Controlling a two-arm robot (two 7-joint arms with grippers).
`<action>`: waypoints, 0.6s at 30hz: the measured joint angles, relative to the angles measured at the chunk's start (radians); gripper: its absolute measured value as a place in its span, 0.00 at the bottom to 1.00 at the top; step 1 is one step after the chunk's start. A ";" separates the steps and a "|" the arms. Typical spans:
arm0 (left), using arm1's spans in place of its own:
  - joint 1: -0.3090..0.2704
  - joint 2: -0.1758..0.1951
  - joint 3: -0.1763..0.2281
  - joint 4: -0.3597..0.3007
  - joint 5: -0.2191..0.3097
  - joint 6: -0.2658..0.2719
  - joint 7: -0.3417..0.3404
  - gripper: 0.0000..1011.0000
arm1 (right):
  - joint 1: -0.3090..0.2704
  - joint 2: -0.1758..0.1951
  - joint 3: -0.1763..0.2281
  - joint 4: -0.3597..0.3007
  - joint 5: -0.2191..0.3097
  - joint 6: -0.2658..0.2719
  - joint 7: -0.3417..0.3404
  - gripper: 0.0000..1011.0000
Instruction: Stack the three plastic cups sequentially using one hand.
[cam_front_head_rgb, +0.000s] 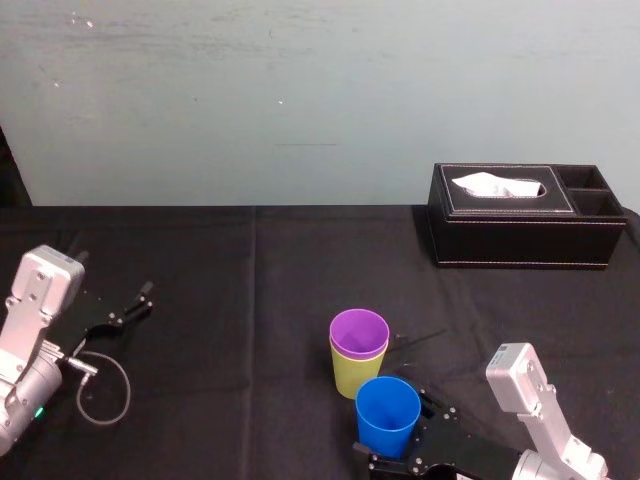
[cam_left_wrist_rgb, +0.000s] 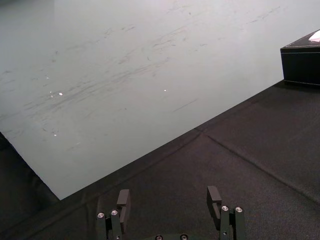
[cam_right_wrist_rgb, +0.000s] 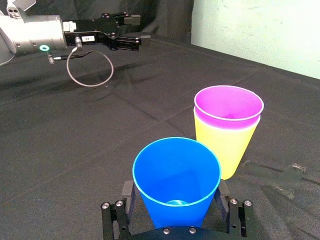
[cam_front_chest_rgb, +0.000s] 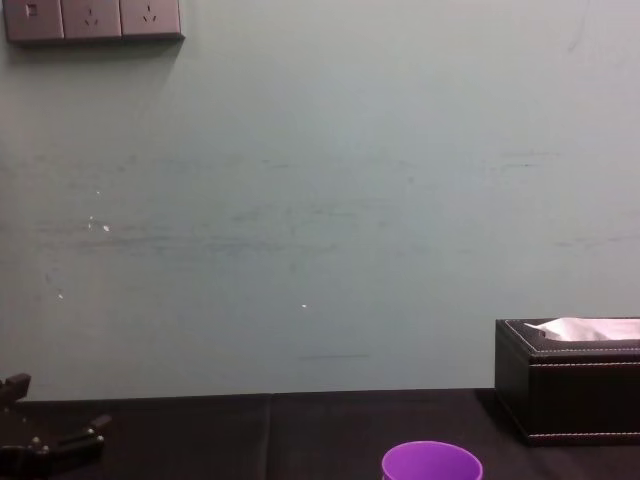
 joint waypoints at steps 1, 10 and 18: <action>0.000 0.000 0.000 0.000 0.000 0.000 0.000 0.99 | 0.000 0.000 0.000 0.000 0.000 0.000 0.000 0.99; 0.000 0.000 0.000 0.000 0.000 0.000 0.000 0.99 | -0.001 0.001 0.001 0.000 0.001 -0.001 0.000 0.88; 0.000 0.000 0.000 0.000 0.000 0.000 0.000 0.99 | -0.001 0.001 0.001 -0.001 0.001 -0.001 0.000 0.71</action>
